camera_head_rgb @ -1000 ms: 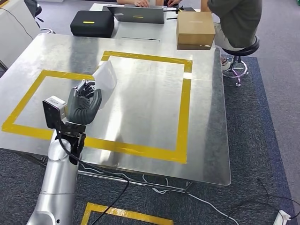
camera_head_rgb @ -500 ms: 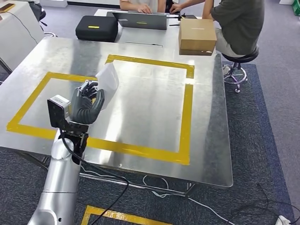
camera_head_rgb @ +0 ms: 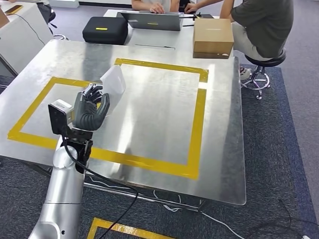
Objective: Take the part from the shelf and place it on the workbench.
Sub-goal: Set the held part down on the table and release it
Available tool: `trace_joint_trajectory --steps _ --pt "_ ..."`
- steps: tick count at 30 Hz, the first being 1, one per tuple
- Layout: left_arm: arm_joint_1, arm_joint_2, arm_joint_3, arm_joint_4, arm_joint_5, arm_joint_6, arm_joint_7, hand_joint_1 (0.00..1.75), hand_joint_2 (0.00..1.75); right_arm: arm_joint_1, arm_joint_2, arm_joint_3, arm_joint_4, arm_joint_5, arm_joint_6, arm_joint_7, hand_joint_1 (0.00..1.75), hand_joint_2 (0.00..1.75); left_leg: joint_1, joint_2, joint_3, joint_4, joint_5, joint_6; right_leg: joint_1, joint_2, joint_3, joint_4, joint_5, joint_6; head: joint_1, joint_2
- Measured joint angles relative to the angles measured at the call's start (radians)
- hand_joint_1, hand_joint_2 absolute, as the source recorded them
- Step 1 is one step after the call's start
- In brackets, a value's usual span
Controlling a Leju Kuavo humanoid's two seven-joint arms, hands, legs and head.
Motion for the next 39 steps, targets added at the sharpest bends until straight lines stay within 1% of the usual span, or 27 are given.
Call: trace_joint_trajectory --steps 1,2,3,4,5,7,8,9,10,11,12,13,15,16,17,20,24,26,29,31,36,39 --pt "0.0 0.0 0.0 0.0 -0.001 0.0 0.0 1.75 1.75 -0.001 0.0 0.0 0.0 0.0 -0.007 0.007 0.0 0.0 0.0 0.005 0.027 -0.065 0.033 -0.001 0.002 -0.001 0.003 0.002 -0.003 0.005 -0.001 0.0" --pt "-0.001 0.0 -0.001 0.0 -0.001 0.0 -0.001 1.75 1.75 -0.003 0.0 0.0 0.0 0.0 -0.014 0.017 0.0 0.0 0.0 0.009 0.047 -0.115 0.051 0.001 0.004 -0.002 0.004 0.004 -0.005 0.011 -0.001 0.0" --pt "0.0 0.0 -0.001 0.0 -0.002 0.0 -0.001 1.75 1.75 -0.004 0.0 0.0 0.0 0.0 -0.021 0.027 0.0 0.0 0.001 0.011 0.059 -0.146 0.058 0.003 0.006 -0.003 0.003 0.005 -0.007 0.015 -0.002 0.0" --pt "0.001 0.0 -0.001 0.0 -0.003 0.0 -0.001 1.75 1.75 -0.003 0.0 0.0 0.001 0.0 -0.025 0.035 0.0 0.0 0.0 0.01 0.062 -0.157 0.054 0.005 0.009 -0.004 0.001 0.005 -0.009 0.011 -0.001 0.0" --pt "0.003 0.0 -0.002 0.0 -0.003 0.0 -0.001 1.75 1.75 -0.002 0.0 0.0 0.001 0.0 -0.026 0.04 0.0 0.0 0.001 0.008 0.061 -0.159 0.054 0.008 0.01 -0.004 0.0 0.002 -0.009 0.001 0.0 0.0" --pt "0.004 -0.001 -0.002 0.0 -0.003 0.0 -0.001 1.75 1.75 -0.001 0.0 0.001 0.001 0.0 -0.026 0.045 0.0 0.0 0.0 0.006 0.061 -0.16 0.055 0.012 0.011 -0.004 0.002 -0.002 -0.006 -0.027 0.004 0.0" --pt "0.004 -0.001 -0.002 0.0 -0.003 0.0 -0.001 1.75 1.75 -0.001 0.0 0.001 0.001 0.0 -0.027 0.046 0.0 0.0 -0.002 0.005 0.061 -0.16 0.055 0.015 0.012 -0.004 0.004 -0.003 -0.002 -0.034 0.004 0.0" --pt "0.004 -0.001 -0.002 0.0 -0.004 0.0 -0.001 1.75 1.75 -0.002 0.0 0.001 0.001 0.0 -0.027 0.046 0.0 0.0 -0.003 0.005 0.061 -0.16 0.055 0.018 0.011 -0.005 0.007 -0.006 0.001 -0.035 0.005 0.0" --pt "0.004 -0.001 -0.002 0.0 -0.005 0.001 0.0 1.75 1.75 -0.002 0.0 0.001 0.0 0.0 -0.028 0.045 0.0 0.0 -0.004 0.005 0.061 -0.16 0.055 0.021 0.011 -0.005 0.009 -0.009 0.005 -0.033 0.004 0.0" --pt "0.004 -0.001 -0.002 0.0 -0.01 0.003 0.004 1.75 1.75 -0.002 0.0 0.002 0.0 0.0 -0.029 0.044 0.0 0.0 -0.005 0.005 0.061 -0.16 0.055 0.024 0.011 -0.005 0.011 -0.012 0.007 -0.028 0.004 0.0" --pt "0.004 -0.001 -0.002 0.0 -0.019 0.007 0.01 1.75 1.75 -0.002 0.0 0.002 0.0 0.0 -0.03 0.043 0.0 0.0 -0.005 0.005 0.061 -0.16 0.054 0.025 0.01 -0.005 0.013 -0.016 0.008 -0.021 0.004 0.0" --pt "0.003 0.0 -0.002 0.001 -0.039 0.015 0.021 1.75 1.75 -0.002 0.0 0.002 0.0 0.0 -0.03 0.042 0.0 0.0 -0.005 0.005 0.061 -0.159 0.054 0.027 0.009 -0.005 0.015 -0.02 0.009 -0.008 0.004 0.0" --pt "0.0 0.005 -0.006 0.003 -0.119 0.038 0.049 1.75 1.75 -0.002 0.0 0.003 0.0 0.0 -0.029 0.039 0.0 0.0 -0.006 0.006 0.061 -0.159 0.053 0.029 0.007 -0.005 0.018 -0.026 0.01 0.021 0.004 0.0" --pt "-0.003 0.009 -0.011 0.007 -0.176 0.05 0.062 1.75 1.75 -0.002 0.0 0.003 0.0 0.0 -0.027 0.036 0.0 0.0 -0.006 0.006 0.061 -0.159 0.052 0.029 0.006 -0.005 0.019 -0.028 0.01 0.03 0.004 0.0" --pt "-0.008 0.016 -0.018 0.013 -0.237 0.06 0.07 1.75 1.75 -0.001 0.0 0.003 0.0 0.0 -0.025 0.034 0.0 0.0 -0.006 0.006 0.061 -0.159 0.052 0.03 0.005 -0.005 0.019 -0.029 0.01 0.035 0.004 0.0" --pt "-0.04 0.056 -0.056 0.062 -0.443 0.078 0.083 1.75 1.75 -0.001 0.0 0.003 0.0 0.0 -0.016 0.022 0.0 0.0 -0.006 0.006 0.061 -0.159 0.053 0.03 0.006 -0.005 0.017 -0.028 0.01 0.035 0.004 0.0" --pt "-0.118 0.148 -0.126 0.215 -0.732 0.119 0.127 1.75 1.75 0.001 -0.001 0.004 0.001 0.0 -0.006 0.01 0.0 0.0 -0.005 0.007 0.062 -0.16 0.055 0.027 0.007 -0.002 0.014 -0.026 0.011 0.035 0.004 0.0" --pt "-0.156 0.195 -0.157 0.301 -0.828 0.135 0.138 1.75 1.75 0.004 -0.004 0.003 0.001 0.0 -0.003 0.009 0.0 0.0 -0.004 0.007 0.062 -0.161 0.057 0.025 0.008 -0.002 0.013 -0.024 0.011 0.034 0.003 0.0" --pt "-0.196 0.253 -0.194 0.404 -0.901 0.144 0.145 1.75 1.75 0.009 -0.008 0.003 0.001 0.0 -0.003 0.009 0.0 0.0 -0.003 0.008 0.061 -0.161 0.057 0.024 0.008 -0.002 0.012 -0.021 0.011 0.033 0.003 0.0" --pt "-0.213 0.283 -0.214 0.454 -0.928 0.144 0.148 1.75 1.75 0.012 -0.011 0.001 0.001 0.0 -0.004 0.01 0.0 0.0 -0.003 0.007 0.061 -0.161 0.058 0.023 0.009 -0.002 0.011 -0.02 0.01 0.033 0.003 0.0" --pt "-0.242 0.345 -0.264 0.546 -1.015 0.138 0.173 1.75 1.75 0.016 -0.018 -0.007 0.001 0.0 -0.013 0.011 0.0 0.0 -0.003 0.008 0.061 -0.161 0.058 0.023 0.009 -0.002 0.011 -0.02 0.01 0.032 0.004 0.0" --pt "-0.254 0.387 -0.291 0.594 -1.074 0.13 0.202 1.75 1.75 0.017 -0.023 -0.009 0.001 0.0 -0.013 0.003 0.0 0.0 -0.003 0.009 0.061 -0.161 0.058 0.023 0.009 -0.001 0.011 -0.019 0.01 0.032 0.003 0.0"
